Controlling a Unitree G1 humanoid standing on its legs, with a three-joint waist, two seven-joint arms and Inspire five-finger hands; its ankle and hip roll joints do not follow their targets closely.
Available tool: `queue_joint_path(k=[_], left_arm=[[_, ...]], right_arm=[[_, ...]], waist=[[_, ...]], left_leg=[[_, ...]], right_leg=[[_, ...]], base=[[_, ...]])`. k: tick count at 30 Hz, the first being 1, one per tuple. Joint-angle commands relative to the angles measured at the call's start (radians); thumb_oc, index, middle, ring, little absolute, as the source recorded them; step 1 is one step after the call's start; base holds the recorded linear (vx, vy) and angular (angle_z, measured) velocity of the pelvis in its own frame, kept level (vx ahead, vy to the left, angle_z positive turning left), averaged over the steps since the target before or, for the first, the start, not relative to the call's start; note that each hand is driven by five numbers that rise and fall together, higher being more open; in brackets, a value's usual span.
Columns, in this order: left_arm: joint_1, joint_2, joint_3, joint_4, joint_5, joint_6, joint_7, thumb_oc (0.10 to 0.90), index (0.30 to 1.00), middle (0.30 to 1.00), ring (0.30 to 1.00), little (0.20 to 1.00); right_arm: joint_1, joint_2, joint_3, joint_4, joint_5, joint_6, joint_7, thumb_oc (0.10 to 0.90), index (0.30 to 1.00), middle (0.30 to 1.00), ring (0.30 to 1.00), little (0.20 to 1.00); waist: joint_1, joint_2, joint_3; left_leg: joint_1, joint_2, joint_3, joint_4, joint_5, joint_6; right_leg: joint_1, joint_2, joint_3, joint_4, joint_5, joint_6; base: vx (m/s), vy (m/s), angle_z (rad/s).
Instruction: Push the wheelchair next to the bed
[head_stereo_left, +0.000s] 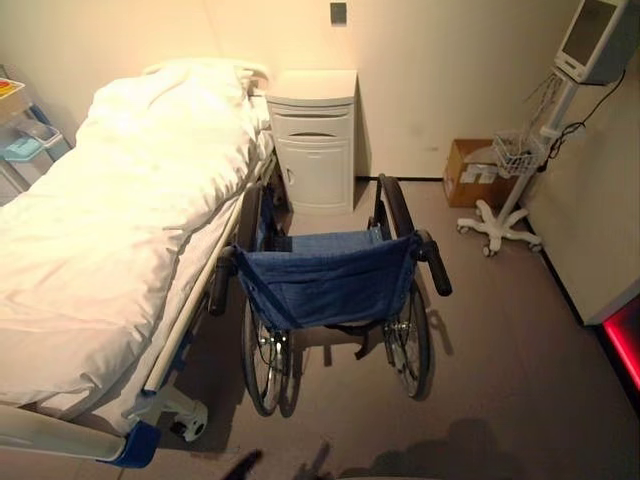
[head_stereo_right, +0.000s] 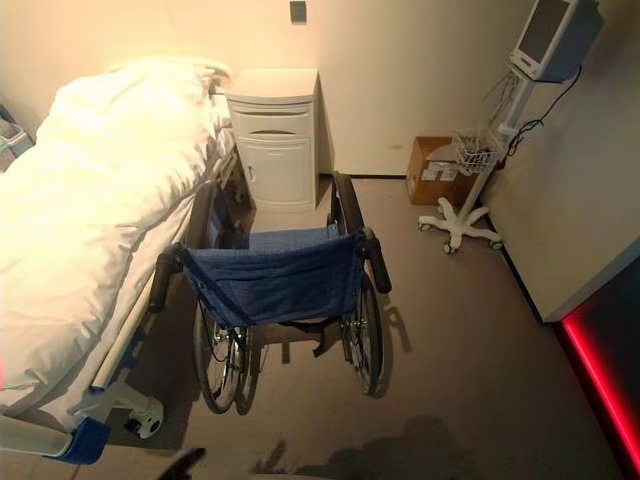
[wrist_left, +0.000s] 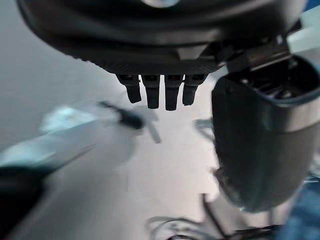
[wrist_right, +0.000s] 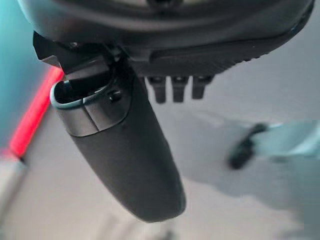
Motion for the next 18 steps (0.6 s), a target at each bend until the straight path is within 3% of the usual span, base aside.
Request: queue_joint_path(k=[1, 5, 9, 18], left_arm=[[-0.091, -0.018, -0.020, 0.088, 0.039, -0.063, 0.079, 0.800, 0.900, 0.900, 0.900, 0.900], [-0.096, -0.057, -0.023, 0.140, 0.046, -0.028, 0.150, 0.800, 0.900, 0.900, 0.900, 0.900], [-0.098, -0.082, -0.077, 0.140, 0.115, -0.036, 0.177, 0.800, 0.900, 0.900, 0.900, 0.900], [-0.117, -0.069, -0.117, 0.133, 0.134, -0.003, 0.184, 0.800, 0.900, 0.900, 0.900, 0.900]], right_arm=[[-0.040, 0.006, 0.078, 0.042, -0.092, -0.011, 0.022, 0.800, 0.900, 0.900, 0.900, 0.900], [-0.047, 0.045, 0.168, 0.076, -0.184, 0.100, 0.160, 0.800, 0.900, 0.900, 0.900, 0.900], [-0.065, 0.056, 0.241, 0.082, -0.281, 0.145, 0.201, 0.800, 0.900, 0.900, 0.900, 0.900], [-0.075, 0.047, 0.281, 0.072, -0.285, 0.149, 0.221, 0.800, 0.900, 0.900, 0.900, 0.900]], waist=[[0.013, 0.011, 0.000], [0.019, 0.008, -0.006], [0.034, 0.002, -0.013], [0.042, -0.004, -0.019]], left_leg=[[-0.001, -0.007, 0.015, 0.035, -0.087, -0.038], [0.004, -0.011, 0.009, 0.025, -0.089, -0.039], [0.006, -0.013, 0.000, 0.019, -0.087, -0.039], [0.009, -0.016, -0.008, 0.016, -0.089, -0.034]], right_leg=[[-0.049, 0.022, -0.021, 0.028, 0.004, 0.009], [-0.042, 0.016, -0.033, 0.019, 0.006, 0.008], [-0.037, 0.013, -0.048, 0.018, 0.010, 0.009], [-0.035, 0.012, -0.059, 0.023, 0.011, 0.011]], base=[[0.00, 0.000, 0.00], [0.00, 0.000, 0.00], [0.00, -0.002, 0.01], [0.01, -0.011, 0.07]])
